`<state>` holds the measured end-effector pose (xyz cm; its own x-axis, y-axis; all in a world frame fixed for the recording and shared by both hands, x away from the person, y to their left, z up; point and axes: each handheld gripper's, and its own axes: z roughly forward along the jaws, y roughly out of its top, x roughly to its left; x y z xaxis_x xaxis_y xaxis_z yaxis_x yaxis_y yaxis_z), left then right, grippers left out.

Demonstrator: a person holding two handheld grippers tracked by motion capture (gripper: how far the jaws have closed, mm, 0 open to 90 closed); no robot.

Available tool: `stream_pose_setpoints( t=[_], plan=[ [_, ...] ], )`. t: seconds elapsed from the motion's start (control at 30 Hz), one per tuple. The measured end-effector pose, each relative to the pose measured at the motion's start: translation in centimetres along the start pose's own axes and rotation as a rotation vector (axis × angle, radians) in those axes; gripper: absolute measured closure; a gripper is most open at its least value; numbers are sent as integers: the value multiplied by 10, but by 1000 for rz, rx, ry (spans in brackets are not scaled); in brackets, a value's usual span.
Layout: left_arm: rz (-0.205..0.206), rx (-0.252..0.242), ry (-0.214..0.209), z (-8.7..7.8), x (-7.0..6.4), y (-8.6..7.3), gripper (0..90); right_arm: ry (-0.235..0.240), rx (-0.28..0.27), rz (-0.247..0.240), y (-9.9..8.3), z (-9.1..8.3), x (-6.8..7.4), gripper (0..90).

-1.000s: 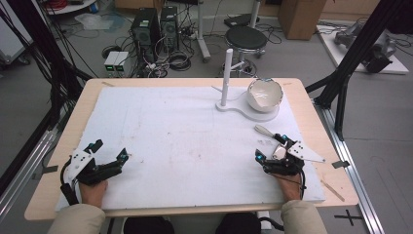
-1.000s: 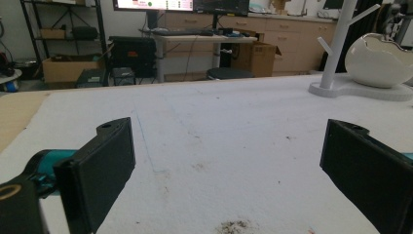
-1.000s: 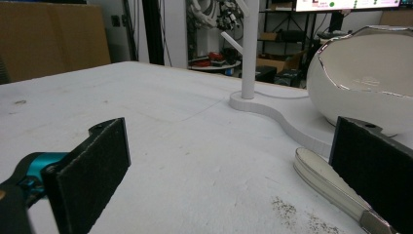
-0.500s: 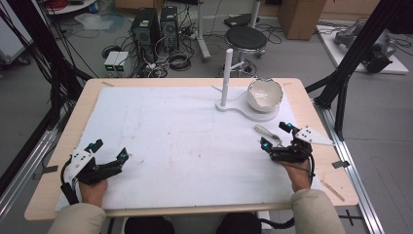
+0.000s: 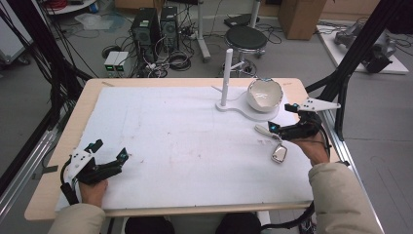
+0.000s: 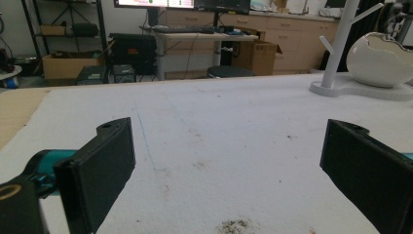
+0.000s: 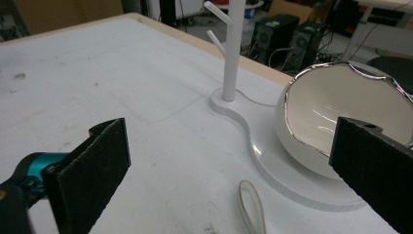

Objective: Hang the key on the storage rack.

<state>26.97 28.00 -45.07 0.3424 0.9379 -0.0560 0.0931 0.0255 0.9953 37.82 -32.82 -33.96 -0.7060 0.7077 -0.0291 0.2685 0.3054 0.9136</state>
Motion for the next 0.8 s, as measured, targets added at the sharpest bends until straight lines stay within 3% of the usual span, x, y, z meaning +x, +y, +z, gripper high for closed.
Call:
stream_pose_setpoints(
  t=[0.13,0.3,0.4,0.47,0.63,0.8],
  plan=[
    [-3,0,2,0,0,0,63,3,54,-21,7,1,-8,5],
    [4,0,-4,-1,0,0,62,94,146,16,8,8,-22,5],
    [-1,-4,-3,-1,0,0,63,94,213,-2,9,14,-28,5],
    [-2,-6,-1,-1,0,0,62,92,226,-9,9,16,-30,5],
    [-1,-4,0,0,0,0,63,89,346,-37,7,30,-36,6],
    [1,-1,-1,-1,0,0,63,118,445,-69,1,42,-40,24]
  ],
)
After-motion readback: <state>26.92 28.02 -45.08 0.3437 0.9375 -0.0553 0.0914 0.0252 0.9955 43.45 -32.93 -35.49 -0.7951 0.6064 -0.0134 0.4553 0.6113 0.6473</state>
